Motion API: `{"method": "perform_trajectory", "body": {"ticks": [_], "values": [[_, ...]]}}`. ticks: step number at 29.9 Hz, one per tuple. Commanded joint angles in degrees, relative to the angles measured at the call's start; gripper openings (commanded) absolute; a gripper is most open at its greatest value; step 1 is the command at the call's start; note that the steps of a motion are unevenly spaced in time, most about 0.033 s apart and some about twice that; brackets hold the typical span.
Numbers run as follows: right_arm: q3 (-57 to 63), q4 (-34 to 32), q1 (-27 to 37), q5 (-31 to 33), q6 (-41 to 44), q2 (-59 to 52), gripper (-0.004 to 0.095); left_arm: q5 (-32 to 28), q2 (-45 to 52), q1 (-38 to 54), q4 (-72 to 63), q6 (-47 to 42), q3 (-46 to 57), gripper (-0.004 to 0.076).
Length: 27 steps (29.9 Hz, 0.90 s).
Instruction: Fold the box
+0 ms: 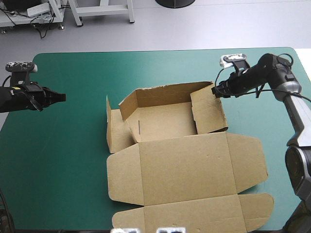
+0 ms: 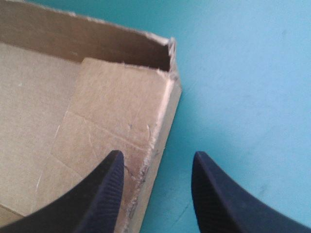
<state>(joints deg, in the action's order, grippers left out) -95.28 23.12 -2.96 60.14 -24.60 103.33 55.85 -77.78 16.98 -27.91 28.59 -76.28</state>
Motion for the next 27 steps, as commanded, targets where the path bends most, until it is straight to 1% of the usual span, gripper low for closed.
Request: {"method": "perform_trajectory", "body": {"ticks": [1,4,6,7,11,14,18,20,21,23,27], "values": [[-6.83,-3.03,0.03,1.61,2.91,-5.35,0.0423,-1.73,1.8,0.18,-2.2,0.1,-1.56,0.0003],[-11.3,-4.63,0.03,6.95,8.58,-6.85,0.0423,-1.73,1.8,0.18,-2.2,0.1,-1.56,0.0002],[-13.13,-4.52,0.03,11.29,9.15,-8.17,0.0423,-1.73,1.8,0.18,-2.2,0.1,-1.56,0.0003],[-13.5,-4.52,0.03,11.93,9.61,-9.07,0.0423,-1.68,1.8,0.18,-2.2,0.1,-1.56,0.0002],[-13.5,-1.69,-0.26,11.93,10.99,-13.46,0.0423,-1.36,1.8,0.18,-2.2,0.1,-1.56,0.0],[-11.99,-2.08,-1.31,11.93,13.12,-15.97,0.0423,-1.34,1.8,0.18,-2.11,0.1,-1.56,0.0],[-6.12,-2.67,-1.99,11.93,13.68,-17.88,0.0423,-1.24,1.8,0.18,-2.11,0.1,-1.56,-0.0002],[-1.16,-2.67,-1.99,11.62,12.64,-17.93,0.0423,-1.24,1.8,0.18,-2.21,0.1,-1.56,-0.0003],[1.14,-2.67,-1.99,10.86,11.85,-17.68,0.0423,-1.24,1.8,0.18,-2.21,0.1,-1.56,-0.0003],[5.15,-2.67,-1.99,7.31,10.51,-17.2,0.0423,-1.24,1.8,0.18,-2.33,0.1,-1.56,-0.0003],[8.84,-1.69,-1.99,1.98,8.81,-15.27,0.0423,-1.12,1.8,0.18,-2.33,0.1,-1.56,-0.0003]]}}
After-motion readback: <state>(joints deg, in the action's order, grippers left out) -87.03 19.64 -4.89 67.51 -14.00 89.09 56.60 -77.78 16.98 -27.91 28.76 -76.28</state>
